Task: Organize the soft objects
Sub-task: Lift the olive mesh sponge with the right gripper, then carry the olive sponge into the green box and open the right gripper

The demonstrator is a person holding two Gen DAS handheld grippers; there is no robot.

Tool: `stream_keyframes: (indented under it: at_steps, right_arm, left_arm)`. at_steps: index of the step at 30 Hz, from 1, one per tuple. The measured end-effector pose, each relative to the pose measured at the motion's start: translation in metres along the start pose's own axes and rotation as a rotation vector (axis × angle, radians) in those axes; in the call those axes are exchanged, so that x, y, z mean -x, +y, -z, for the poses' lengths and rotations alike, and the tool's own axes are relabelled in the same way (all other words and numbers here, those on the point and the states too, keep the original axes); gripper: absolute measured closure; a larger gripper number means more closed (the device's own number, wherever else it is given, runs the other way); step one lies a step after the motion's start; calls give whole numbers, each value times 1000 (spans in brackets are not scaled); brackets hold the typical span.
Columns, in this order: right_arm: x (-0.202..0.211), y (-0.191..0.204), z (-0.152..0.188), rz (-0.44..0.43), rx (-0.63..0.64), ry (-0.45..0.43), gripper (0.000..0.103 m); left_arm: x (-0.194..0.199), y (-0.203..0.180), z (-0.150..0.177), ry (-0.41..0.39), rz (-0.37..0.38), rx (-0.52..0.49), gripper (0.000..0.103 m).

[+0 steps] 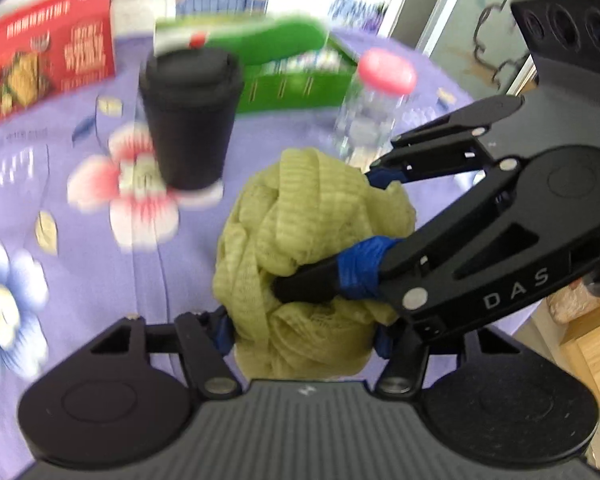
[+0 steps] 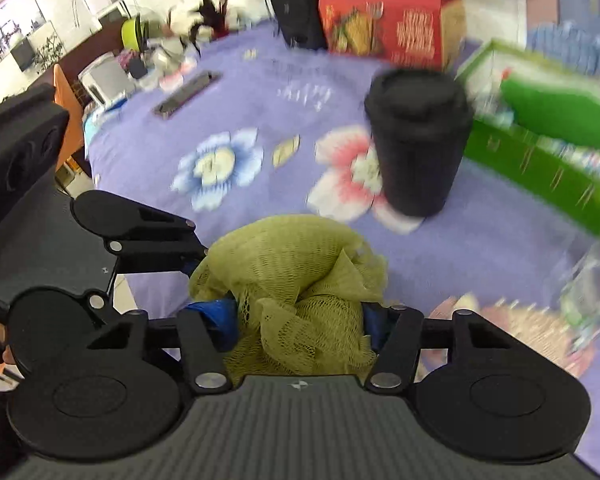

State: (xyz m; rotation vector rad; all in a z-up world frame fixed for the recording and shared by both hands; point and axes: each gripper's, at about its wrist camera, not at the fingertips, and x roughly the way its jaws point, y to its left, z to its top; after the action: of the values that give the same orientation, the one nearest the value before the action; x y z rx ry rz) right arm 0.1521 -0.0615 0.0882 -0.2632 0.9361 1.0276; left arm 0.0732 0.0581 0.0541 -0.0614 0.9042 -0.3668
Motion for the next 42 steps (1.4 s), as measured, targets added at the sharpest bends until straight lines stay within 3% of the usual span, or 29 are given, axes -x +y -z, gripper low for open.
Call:
stream_keyframes:
  at_steps: [5, 8, 10, 14, 18, 21, 24, 27, 36, 42]
  right_arm:
    - [58, -8, -46, 93, 58, -171, 59]
    - [94, -21, -93, 185, 122, -301, 58]
    - [107, -41, -125, 233, 132, -370, 57]
    - [99, -99, -176, 275, 71, -412, 56]
    - [62, -158, -195, 291, -12, -363, 54]
    - [30, -193, -190, 287, -85, -297, 52]
    - [15, -213, -175, 327, -159, -282, 52]
    - [27, -224, -164, 335, -218, -347, 52]
    - [94, -179, -145, 359, -169, -416, 50]
    - [141, -117, -96, 356, -136, -469, 49]
  left_arm:
    - [39, -11, -71, -181, -26, -84, 42]
    - [54, -14, -133, -315, -88, -169, 42]
    - [50, -13, -176, -362, -135, -208, 42]
    - [11, 4, -250, -334, -188, -238, 41]
    - [-53, 30, -287, -237, -210, -217, 36]
    - [-98, 44, -293, -159, -257, -235, 8]
    - [-125, 54, -288, -106, -339, -236, 8]
    - [-125, 62, -287, -120, -407, -207, 8]
    - [-11, 51, -285, -295, -377, -98, 8]
    - [54, 16, -237, -333, -335, -95, 8]
